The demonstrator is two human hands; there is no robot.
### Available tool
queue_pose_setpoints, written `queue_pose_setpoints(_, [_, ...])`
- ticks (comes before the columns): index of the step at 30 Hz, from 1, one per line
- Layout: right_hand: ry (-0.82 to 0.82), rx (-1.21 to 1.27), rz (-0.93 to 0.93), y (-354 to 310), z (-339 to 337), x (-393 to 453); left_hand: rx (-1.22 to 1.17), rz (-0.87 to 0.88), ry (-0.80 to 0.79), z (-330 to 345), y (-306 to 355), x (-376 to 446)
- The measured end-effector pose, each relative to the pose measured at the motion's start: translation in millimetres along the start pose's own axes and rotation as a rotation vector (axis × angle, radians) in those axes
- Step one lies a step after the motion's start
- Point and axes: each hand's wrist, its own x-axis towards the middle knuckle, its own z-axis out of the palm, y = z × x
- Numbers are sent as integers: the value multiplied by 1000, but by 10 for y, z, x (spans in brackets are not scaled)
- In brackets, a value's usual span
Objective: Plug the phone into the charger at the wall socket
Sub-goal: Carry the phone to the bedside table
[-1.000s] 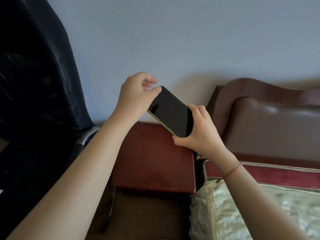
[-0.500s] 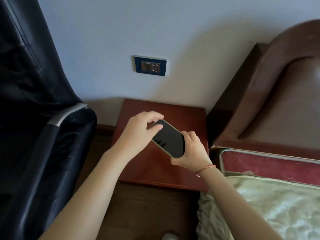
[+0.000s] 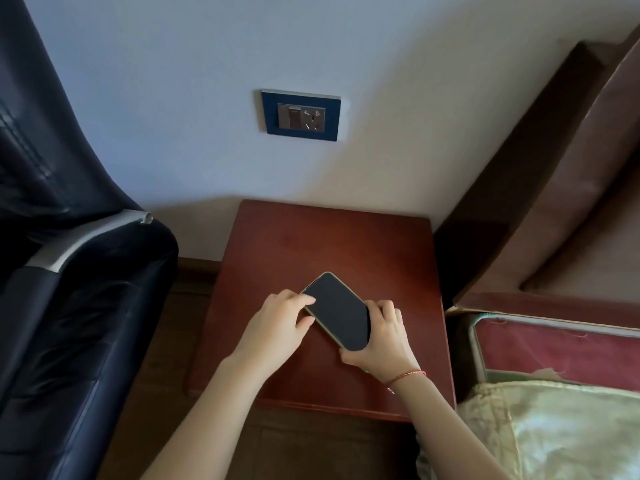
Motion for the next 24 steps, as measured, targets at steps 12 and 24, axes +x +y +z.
queue_pose_setpoints(12, [-61, -153, -39, 152, 92, 87, -18, 34, 34, 139, 89, 158])
queue_pose_setpoints(24, [37, -176, -84, -12, -239, 17, -84, 148, 101, -114, 489, 152])
